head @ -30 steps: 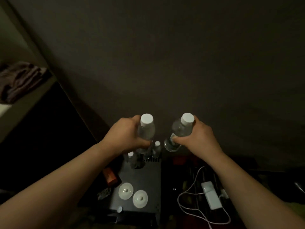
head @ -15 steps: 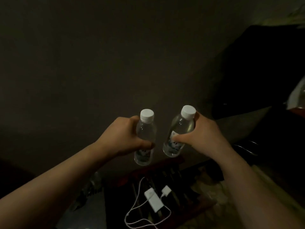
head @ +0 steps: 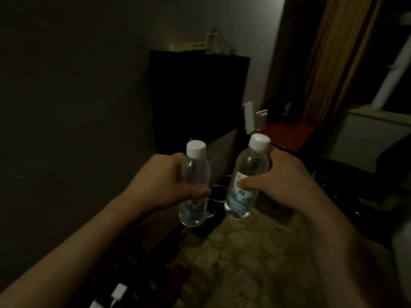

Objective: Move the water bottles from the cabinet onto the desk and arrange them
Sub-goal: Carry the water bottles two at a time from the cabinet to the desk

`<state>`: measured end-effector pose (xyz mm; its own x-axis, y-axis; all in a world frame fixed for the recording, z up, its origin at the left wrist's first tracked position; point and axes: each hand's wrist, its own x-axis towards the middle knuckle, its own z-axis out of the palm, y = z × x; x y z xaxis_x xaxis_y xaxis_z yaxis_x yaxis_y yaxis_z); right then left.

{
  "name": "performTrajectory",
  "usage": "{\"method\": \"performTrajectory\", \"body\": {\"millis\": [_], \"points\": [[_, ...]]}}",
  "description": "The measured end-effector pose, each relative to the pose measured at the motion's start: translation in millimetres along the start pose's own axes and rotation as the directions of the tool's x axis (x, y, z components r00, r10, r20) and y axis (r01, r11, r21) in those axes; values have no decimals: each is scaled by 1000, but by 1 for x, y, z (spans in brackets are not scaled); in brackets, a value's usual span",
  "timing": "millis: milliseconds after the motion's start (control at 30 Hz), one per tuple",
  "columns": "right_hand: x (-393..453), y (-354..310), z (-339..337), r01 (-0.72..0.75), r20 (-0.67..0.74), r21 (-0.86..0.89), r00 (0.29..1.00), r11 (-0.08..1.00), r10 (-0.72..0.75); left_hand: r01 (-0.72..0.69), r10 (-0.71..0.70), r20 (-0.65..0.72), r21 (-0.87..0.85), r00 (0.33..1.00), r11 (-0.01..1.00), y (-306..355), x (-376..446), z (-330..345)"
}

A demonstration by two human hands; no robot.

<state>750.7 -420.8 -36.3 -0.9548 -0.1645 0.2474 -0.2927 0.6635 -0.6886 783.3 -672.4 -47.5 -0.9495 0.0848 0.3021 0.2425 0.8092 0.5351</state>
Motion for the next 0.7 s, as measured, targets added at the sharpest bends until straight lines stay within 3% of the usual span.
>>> {"method": "performTrajectory", "body": {"millis": [433,700], "points": [[86,129,-94,-247,-221,87,940,965,260,-245,248,115,-42,962,969,69,190,112],[199,185,-136,-303,-293,47,907,952,303,-460,465,132,-70,875,885,86,363,168]]}}
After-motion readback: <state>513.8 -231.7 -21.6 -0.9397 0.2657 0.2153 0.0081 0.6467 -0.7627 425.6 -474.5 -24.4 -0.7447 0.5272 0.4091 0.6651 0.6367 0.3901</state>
